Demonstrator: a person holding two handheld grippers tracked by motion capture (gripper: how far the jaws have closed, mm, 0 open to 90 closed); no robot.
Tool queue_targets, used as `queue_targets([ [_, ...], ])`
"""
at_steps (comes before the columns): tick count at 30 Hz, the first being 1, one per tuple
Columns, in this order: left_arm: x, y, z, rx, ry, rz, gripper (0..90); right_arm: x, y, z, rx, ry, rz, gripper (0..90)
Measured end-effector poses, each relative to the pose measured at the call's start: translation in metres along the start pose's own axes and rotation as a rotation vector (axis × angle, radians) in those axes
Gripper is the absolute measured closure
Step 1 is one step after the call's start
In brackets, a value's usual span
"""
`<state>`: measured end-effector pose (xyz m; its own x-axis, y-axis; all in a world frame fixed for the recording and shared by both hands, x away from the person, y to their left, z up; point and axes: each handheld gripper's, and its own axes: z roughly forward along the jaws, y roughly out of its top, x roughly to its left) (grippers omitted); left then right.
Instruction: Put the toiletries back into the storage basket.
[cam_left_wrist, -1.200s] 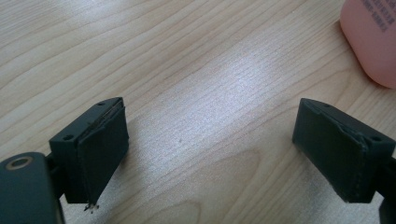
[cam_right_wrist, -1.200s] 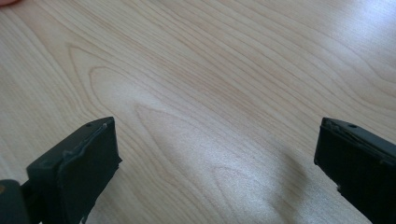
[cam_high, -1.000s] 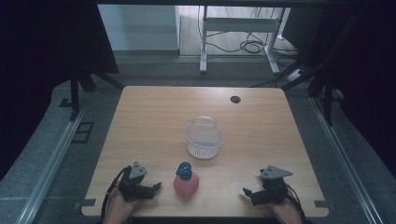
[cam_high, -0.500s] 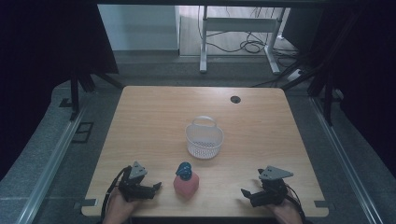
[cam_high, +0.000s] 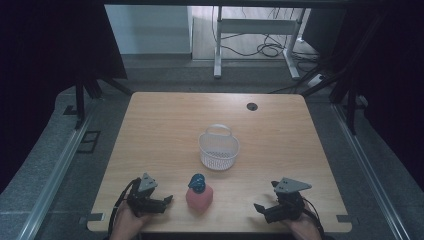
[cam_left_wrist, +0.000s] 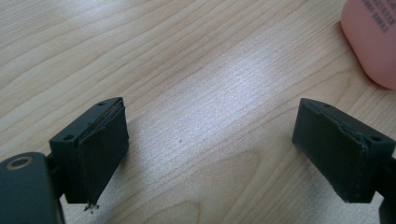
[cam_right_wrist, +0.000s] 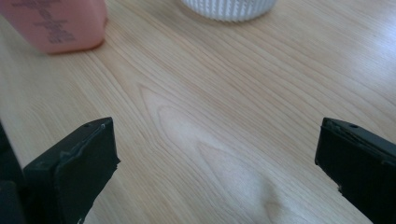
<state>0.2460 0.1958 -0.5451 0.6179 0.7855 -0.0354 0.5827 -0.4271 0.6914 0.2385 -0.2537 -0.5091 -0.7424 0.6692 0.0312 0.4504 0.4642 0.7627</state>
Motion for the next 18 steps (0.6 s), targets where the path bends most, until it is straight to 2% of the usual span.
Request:
queue_targets([
  [6,0.0,0.0,0.0,0.0,0.0,0.0,10.3,0.005,0.008,-0.003,-0.013,0.03,-0.006,0.0],
  [11,0.0,0.0,0.0,0.001,0.002,-0.001,10.3,0.013,0.018,-0.003,0.002,0.06,-0.025,0.0],
  [18,0.0,0.0,0.0,0.001,0.003,-0.003,10.3,0.019,0.027,-0.001,-0.009,0.071,-0.038,0.0],
])
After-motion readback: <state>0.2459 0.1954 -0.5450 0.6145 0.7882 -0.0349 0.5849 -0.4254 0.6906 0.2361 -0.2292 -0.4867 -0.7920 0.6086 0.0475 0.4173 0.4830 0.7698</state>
